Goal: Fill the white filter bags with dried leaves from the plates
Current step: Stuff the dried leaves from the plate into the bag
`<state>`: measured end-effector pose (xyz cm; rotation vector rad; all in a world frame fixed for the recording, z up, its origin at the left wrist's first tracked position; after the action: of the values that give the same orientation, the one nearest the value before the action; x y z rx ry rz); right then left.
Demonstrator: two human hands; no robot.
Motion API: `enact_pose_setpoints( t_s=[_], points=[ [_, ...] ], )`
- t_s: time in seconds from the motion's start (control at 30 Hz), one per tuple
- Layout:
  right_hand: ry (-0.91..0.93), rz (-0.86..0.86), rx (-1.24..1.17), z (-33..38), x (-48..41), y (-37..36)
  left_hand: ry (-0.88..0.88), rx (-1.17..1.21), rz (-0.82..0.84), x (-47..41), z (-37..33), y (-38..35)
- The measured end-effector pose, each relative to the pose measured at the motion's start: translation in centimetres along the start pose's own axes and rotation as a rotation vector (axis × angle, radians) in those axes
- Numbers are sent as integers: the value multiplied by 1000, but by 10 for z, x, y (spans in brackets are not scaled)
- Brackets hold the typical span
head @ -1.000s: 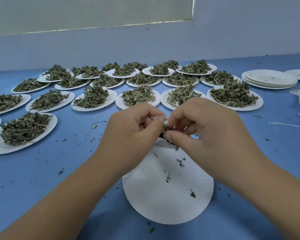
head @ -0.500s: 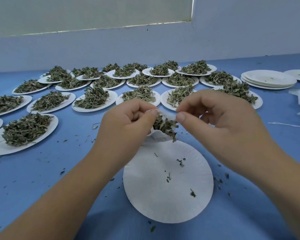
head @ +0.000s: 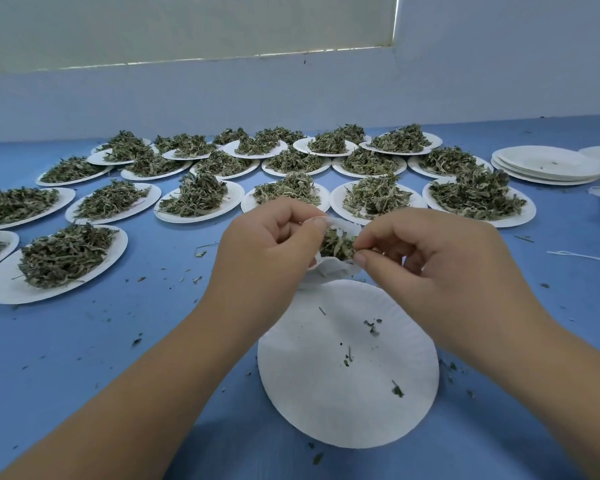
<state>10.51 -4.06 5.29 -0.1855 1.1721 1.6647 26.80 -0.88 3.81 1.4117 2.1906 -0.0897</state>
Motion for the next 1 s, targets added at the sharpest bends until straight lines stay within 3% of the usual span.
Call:
enact_pose_setpoints(
  t_s=[0.23, 0.33, 0.73, 1.0],
  points=[
    [103, -61, 139, 2, -1, -8, -37, -19, 45, 4, -5, -9],
    [95, -25, 72, 0, 0, -8, -20, -8, 40, 3, -3, -7],
    [-209, 41, -215, -21, -6, -2, 55, 99, 16, -1, 2, 1],
    [-202, 31, -191, -18, -4, -8, 36, 65, 14, 1, -1, -1]
  ],
)
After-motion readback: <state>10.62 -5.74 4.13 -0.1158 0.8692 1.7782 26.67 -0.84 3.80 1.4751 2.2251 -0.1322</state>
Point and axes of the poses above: each hand's wrist, its own x-axis away from the middle knuckle, its own y-axis out of the back of the hand, z = x × y, the point moved 5 cm from there along -x, towards the middle knuckle, and after that the axes turned 2 degrees about -y, right-handed, at the moved point
